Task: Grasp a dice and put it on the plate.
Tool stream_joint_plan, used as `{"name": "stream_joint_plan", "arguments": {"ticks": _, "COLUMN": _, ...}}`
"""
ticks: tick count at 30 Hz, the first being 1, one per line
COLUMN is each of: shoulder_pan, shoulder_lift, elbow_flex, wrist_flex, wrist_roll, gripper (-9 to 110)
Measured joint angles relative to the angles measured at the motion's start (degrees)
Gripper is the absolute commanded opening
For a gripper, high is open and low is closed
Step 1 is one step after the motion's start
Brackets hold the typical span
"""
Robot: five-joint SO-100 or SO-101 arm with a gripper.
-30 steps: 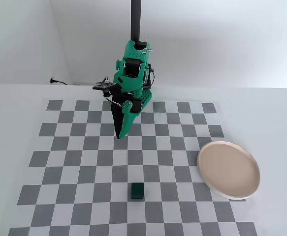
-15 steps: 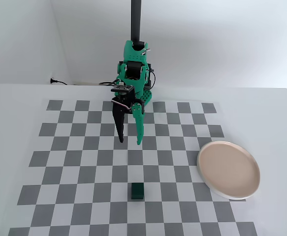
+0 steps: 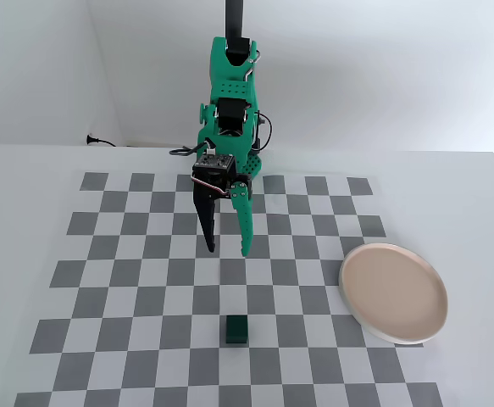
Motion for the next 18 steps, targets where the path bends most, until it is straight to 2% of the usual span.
{"name": "stream_joint_plan", "arguments": {"ticks": 18, "shoulder_pan": -2.29, "shoulder_lift": -30.67, "elbow_flex": -17.23, "wrist_flex": -5.45, "wrist_roll": -10.2, "gripper": 21}}
